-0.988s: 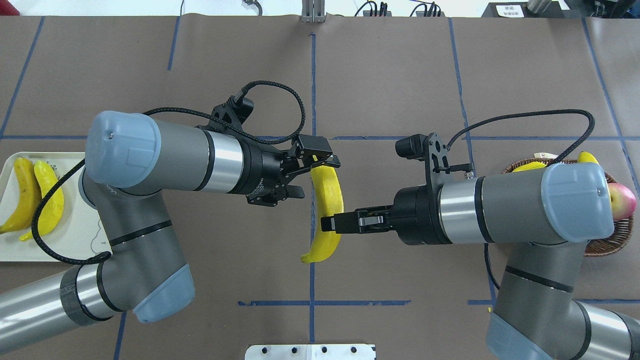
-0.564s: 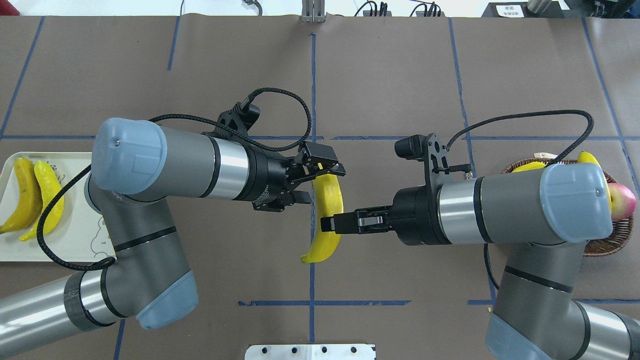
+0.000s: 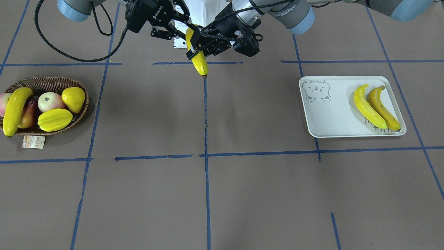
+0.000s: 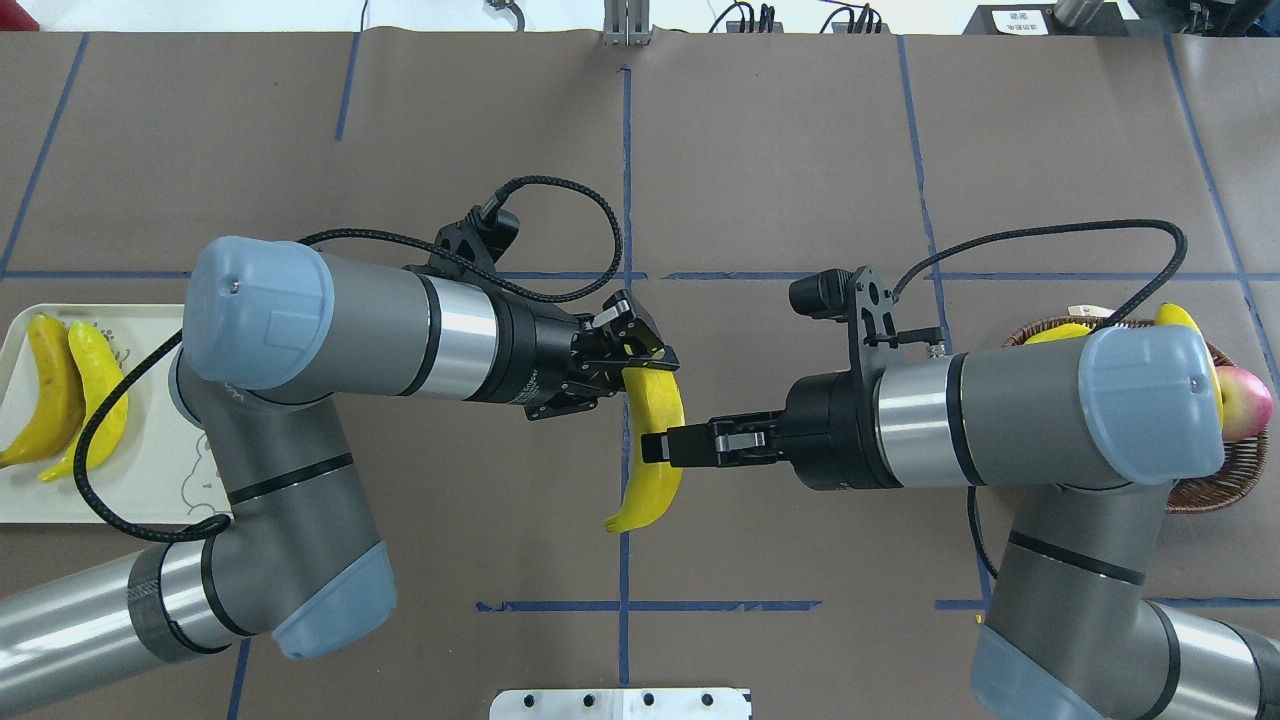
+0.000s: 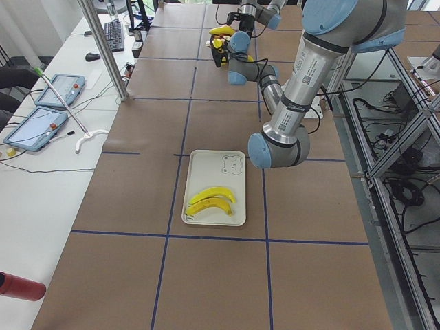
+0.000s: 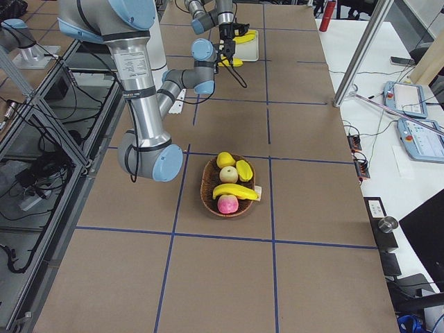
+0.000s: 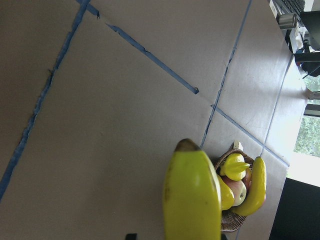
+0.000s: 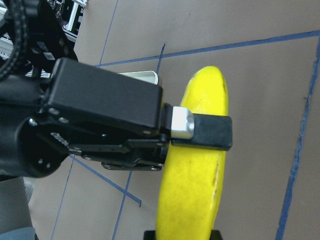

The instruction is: Transfer all bananas from basket to plate

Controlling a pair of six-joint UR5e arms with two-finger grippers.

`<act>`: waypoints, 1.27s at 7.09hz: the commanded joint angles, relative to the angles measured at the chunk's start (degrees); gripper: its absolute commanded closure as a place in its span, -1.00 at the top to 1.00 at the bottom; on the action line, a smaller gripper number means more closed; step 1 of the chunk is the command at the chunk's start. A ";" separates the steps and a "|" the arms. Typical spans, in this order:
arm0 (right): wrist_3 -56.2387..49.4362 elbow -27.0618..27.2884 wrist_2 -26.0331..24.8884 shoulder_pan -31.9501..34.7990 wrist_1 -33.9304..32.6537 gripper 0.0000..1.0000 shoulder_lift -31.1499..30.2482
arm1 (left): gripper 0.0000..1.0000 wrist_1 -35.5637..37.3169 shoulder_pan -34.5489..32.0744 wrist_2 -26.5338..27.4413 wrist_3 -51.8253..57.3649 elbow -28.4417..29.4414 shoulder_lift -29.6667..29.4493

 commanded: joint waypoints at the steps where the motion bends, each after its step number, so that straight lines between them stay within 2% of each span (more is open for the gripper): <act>1: 1.39 0.34 0.07 0.19 0.00 1.00 -0.05 | -1.00 -0.02 0.06 0.01 -0.11 0.65 -0.01; 5: 4.12 0.61 -0.27 0.46 -0.09 0.99 0.12 | -1.00 1.47 -0.82 0.18 1.64 2.23 0.95; 6: 4.22 0.70 -0.54 0.72 -0.18 0.99 -0.31 | -1.00 5.13 -1.95 0.18 2.09 3.02 3.04; 7: 4.22 0.87 -0.54 1.07 -0.26 0.99 -0.75 | -1.00 11.43 -4.40 -0.34 8.18 2.25 4.45; 9: 4.22 0.87 -0.63 1.86 -0.79 0.99 -1.54 | -1.00 29.17 -7.58 0.09 22.07 -0.30 6.31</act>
